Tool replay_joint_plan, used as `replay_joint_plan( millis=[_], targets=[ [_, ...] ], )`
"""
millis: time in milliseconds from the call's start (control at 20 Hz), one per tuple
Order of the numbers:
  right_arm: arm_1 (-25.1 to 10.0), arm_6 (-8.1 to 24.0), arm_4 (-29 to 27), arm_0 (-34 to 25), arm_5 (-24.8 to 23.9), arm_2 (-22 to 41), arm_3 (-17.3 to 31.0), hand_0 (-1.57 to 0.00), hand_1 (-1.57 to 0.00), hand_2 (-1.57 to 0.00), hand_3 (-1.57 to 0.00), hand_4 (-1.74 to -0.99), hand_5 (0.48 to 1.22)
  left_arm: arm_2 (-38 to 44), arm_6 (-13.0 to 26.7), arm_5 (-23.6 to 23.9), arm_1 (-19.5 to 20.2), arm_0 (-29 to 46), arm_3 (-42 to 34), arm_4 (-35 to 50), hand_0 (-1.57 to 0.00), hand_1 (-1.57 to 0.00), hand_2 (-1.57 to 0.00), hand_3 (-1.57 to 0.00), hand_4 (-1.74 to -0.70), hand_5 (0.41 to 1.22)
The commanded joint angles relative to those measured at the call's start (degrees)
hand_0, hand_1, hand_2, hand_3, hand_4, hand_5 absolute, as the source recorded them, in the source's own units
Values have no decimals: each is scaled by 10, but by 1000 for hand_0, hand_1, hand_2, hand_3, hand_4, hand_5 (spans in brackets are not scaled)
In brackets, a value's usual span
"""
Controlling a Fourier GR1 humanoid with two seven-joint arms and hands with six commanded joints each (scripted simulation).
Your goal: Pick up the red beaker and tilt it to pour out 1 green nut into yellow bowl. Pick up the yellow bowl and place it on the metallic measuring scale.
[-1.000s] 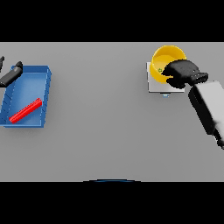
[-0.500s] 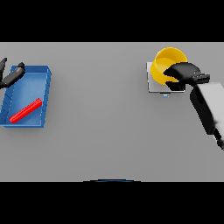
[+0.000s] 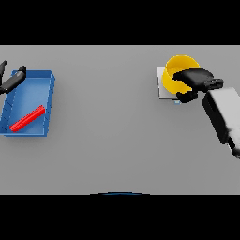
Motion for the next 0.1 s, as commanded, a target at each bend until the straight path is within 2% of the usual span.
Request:
replay_joint_plan(
  millis=[0, 50],
  targets=[
    [-3, 0, -1, 2, 4, -1, 0, -49, -79, -129, -297, -1412, 771, -1, 4, -2, -1, -3, -2, 0, 1, 1, 1, 1, -720, 694],
    [-5, 2, -4, 6, 8, -2, -7, -39, -63, -103, -272, -1410, 759, -1, 8, 1, 3, 1, -8, 1, 1, 1, 1, 1, -720, 693]
  ],
)
